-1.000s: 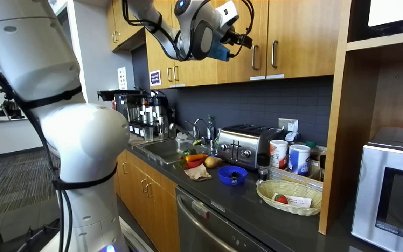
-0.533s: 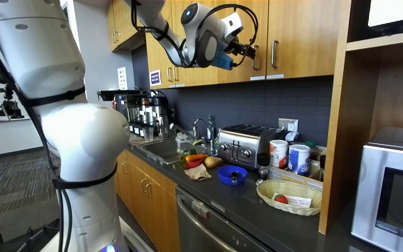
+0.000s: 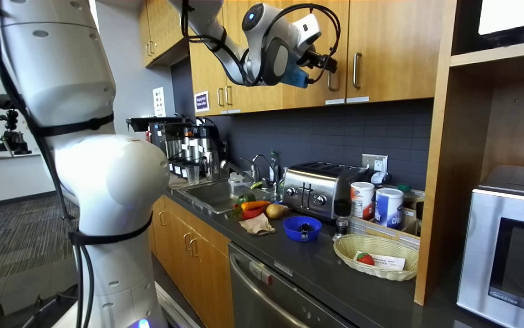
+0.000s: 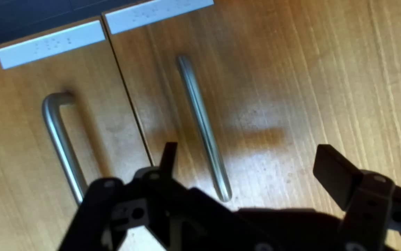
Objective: Open the top left cabinet door
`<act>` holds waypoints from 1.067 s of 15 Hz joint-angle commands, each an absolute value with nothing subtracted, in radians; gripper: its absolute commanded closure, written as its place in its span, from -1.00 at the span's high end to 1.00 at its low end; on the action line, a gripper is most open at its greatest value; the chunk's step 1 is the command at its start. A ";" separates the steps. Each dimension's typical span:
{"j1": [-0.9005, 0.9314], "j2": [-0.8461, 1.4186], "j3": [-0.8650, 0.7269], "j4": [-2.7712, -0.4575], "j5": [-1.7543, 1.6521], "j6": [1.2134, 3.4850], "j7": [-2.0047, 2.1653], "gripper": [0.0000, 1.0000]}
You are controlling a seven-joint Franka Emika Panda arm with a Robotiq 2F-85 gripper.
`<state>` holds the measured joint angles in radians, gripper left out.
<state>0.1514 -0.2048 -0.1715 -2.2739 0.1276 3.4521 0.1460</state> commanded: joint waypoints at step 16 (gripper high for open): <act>0.103 -0.136 -0.176 -2.229 0.142 3.453 0.148 0.48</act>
<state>0.1102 -0.1312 -0.1866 -2.2363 0.1299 3.4525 0.1461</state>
